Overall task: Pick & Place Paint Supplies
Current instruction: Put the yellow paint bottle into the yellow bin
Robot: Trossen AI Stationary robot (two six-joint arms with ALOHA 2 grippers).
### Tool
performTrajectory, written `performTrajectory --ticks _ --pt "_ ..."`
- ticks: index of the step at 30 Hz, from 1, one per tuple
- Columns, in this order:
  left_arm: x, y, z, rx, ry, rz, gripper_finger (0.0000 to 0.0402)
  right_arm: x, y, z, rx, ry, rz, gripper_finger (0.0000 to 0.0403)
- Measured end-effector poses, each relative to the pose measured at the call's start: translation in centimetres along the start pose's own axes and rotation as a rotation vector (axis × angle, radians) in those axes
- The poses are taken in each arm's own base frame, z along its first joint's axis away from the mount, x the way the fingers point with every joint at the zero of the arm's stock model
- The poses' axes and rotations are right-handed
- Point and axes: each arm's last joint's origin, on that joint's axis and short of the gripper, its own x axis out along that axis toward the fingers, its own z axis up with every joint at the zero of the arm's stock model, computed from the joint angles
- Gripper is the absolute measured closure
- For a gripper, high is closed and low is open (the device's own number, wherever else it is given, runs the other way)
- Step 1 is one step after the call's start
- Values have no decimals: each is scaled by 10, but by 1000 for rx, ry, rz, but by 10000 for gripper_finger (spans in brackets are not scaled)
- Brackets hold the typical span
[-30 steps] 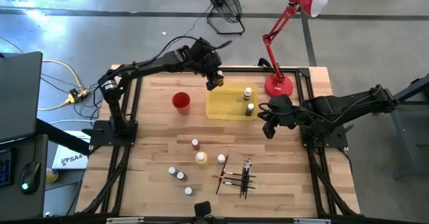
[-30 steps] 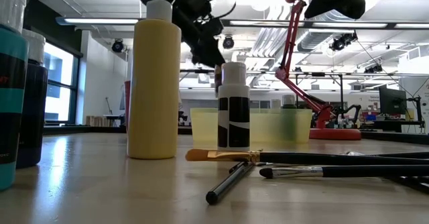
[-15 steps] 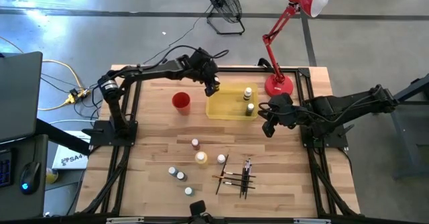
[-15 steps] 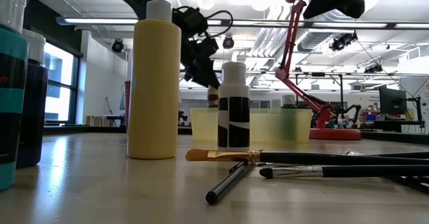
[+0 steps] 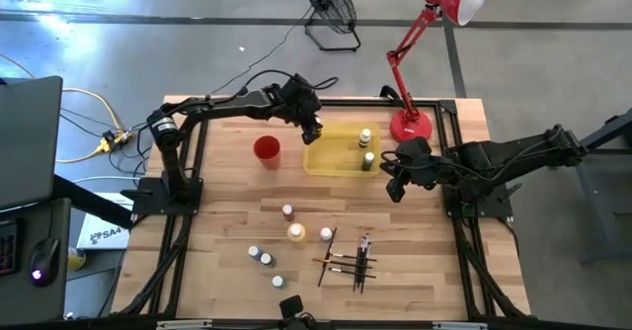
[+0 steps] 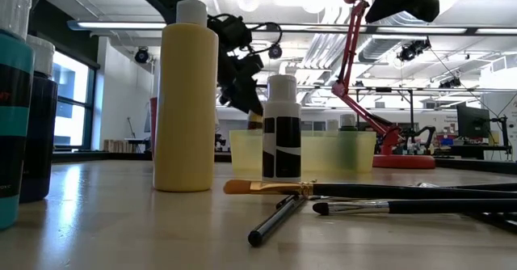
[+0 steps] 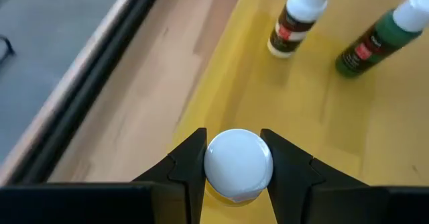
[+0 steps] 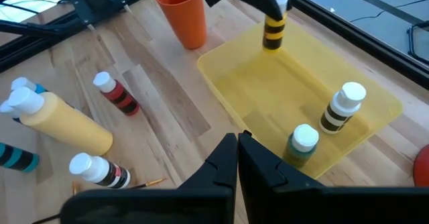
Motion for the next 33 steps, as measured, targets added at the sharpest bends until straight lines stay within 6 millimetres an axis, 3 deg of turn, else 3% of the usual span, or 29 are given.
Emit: performTrajectory --ticks 10,33 --pt "20 -7 -3 -15 -8 -14 284 0 -1 0 -3 -7 -15 398" --pt "28 -5 -6 -7 -5 35 284 0 -1 0 -6 -7 -24 398"
